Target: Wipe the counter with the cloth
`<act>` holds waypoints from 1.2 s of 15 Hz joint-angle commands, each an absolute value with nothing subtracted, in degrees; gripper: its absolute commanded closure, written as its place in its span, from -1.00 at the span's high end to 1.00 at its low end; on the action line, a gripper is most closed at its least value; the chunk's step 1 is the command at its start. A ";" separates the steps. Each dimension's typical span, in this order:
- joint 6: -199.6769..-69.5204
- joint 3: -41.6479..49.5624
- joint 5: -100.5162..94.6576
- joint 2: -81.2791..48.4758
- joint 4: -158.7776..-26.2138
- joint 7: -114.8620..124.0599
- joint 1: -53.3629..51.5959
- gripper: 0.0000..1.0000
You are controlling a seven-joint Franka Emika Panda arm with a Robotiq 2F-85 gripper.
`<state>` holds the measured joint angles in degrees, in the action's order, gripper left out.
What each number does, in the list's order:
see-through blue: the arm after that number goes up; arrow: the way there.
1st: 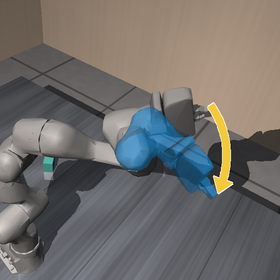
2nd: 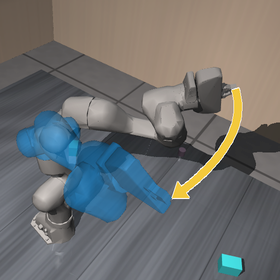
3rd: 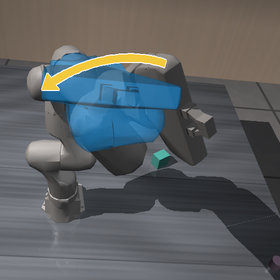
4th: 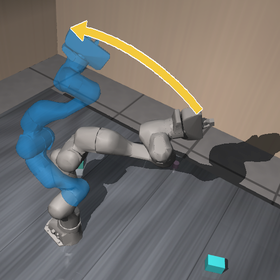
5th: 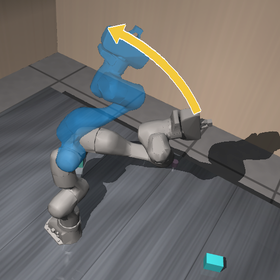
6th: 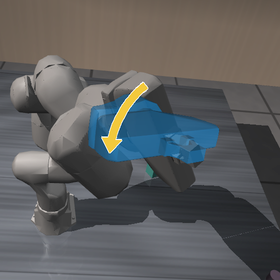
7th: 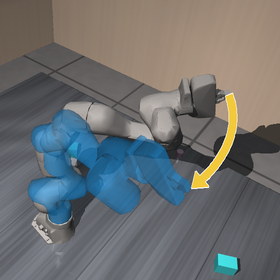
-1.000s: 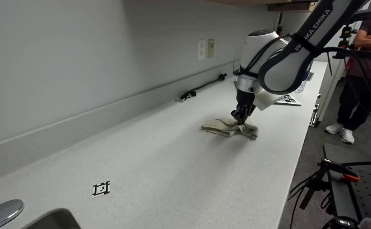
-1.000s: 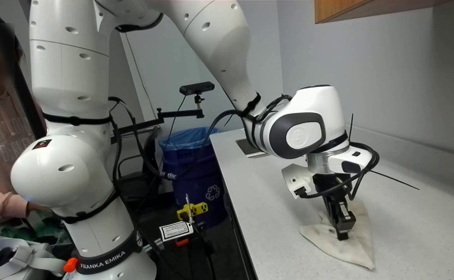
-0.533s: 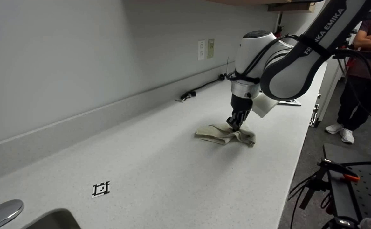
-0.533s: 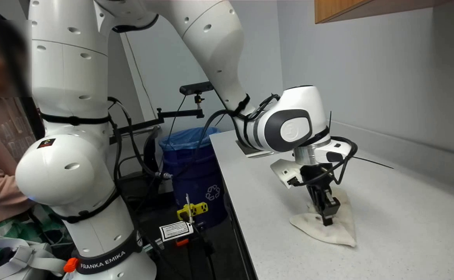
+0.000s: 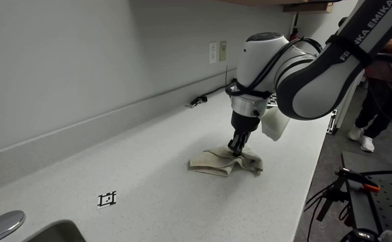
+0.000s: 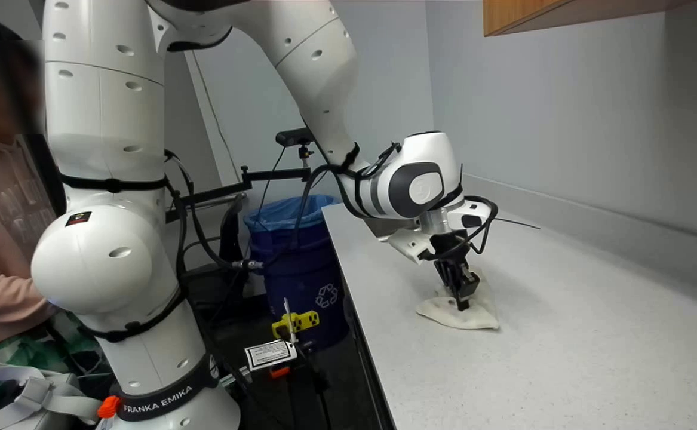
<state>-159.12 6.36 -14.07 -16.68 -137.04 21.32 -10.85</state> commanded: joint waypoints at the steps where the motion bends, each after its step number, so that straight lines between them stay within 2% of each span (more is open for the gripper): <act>1: -159.88 6.44 -13.25 -18.26 -136.69 20.98 -9.89 -0.98; 12: -159.71 14.04 -12.14 -17.28 -137.42 21.81 -2.82 -0.98; 18: -159.19 12.26 -11.49 -17.68 -137.38 21.90 -3.69 -0.98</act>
